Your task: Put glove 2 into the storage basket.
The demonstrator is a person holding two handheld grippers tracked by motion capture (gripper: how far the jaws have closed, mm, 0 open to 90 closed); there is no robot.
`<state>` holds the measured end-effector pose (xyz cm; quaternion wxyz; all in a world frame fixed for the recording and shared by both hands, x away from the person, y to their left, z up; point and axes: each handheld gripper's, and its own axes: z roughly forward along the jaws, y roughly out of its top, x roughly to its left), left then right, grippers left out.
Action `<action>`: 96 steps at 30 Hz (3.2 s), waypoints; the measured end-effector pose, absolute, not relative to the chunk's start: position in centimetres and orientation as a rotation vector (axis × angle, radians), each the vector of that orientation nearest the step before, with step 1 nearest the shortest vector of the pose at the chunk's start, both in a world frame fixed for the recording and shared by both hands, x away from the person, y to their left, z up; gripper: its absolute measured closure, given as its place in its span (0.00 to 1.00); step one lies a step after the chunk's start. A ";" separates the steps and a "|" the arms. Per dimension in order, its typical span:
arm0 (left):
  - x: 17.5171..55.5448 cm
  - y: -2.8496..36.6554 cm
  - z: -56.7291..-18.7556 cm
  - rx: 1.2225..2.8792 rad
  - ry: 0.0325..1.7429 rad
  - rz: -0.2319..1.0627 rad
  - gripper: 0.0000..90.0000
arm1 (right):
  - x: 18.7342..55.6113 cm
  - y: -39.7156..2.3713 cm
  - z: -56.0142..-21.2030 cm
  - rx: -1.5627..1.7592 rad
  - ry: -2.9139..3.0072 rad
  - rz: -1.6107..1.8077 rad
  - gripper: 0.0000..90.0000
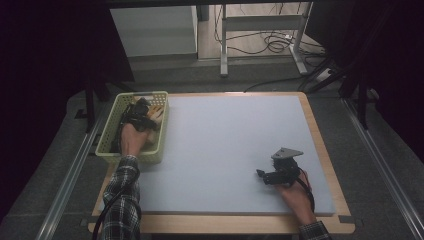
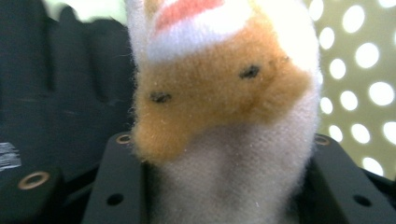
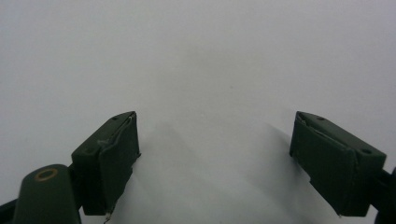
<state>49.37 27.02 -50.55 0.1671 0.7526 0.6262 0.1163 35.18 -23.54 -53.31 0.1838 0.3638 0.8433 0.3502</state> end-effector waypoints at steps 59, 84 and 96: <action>46.4 30.1 -47.8 2.022 1.591 0.302 0.42 | 35.2 -23.5 -53.3 1.026 2.378 0.985 0.17; 42.9 32.4 -46.7 1.910 1.532 0.357 0.11 | 35.2 -23.5 -53.3 1.026 2.377 0.986 0.17; 40.8 32.7 -46.4 1.912 1.453 0.374 0.04 | 35.2 -23.5 -53.3 1.025 2.378 0.982 0.17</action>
